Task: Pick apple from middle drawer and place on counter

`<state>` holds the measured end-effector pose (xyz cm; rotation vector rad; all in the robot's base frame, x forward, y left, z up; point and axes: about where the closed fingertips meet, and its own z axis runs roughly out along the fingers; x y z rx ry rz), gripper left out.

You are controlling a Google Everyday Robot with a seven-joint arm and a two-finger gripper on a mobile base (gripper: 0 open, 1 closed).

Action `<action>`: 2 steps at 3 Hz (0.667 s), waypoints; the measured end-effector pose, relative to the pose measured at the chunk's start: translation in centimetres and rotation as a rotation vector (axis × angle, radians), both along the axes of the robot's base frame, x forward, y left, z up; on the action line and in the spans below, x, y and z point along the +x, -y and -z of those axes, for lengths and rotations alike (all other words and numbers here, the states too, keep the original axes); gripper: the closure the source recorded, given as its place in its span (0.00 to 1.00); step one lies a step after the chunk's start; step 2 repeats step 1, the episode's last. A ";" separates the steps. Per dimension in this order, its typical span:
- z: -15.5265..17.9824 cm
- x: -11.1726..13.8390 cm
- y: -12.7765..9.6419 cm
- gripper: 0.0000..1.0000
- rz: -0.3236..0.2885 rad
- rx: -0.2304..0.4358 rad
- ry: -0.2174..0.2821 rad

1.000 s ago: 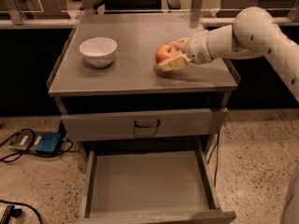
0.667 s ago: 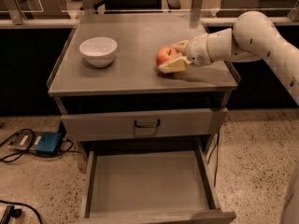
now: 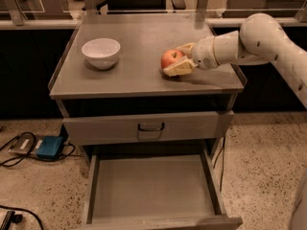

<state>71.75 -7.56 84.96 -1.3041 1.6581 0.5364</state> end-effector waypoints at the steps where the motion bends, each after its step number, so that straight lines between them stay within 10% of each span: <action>1: 0.0 0.0 0.0 0.51 0.000 0.000 0.000; 2: 0.0 0.0 0.0 0.51 0.000 0.000 0.000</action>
Offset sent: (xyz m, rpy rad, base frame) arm 0.0000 0.0000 0.0000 0.0000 0.0000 0.0000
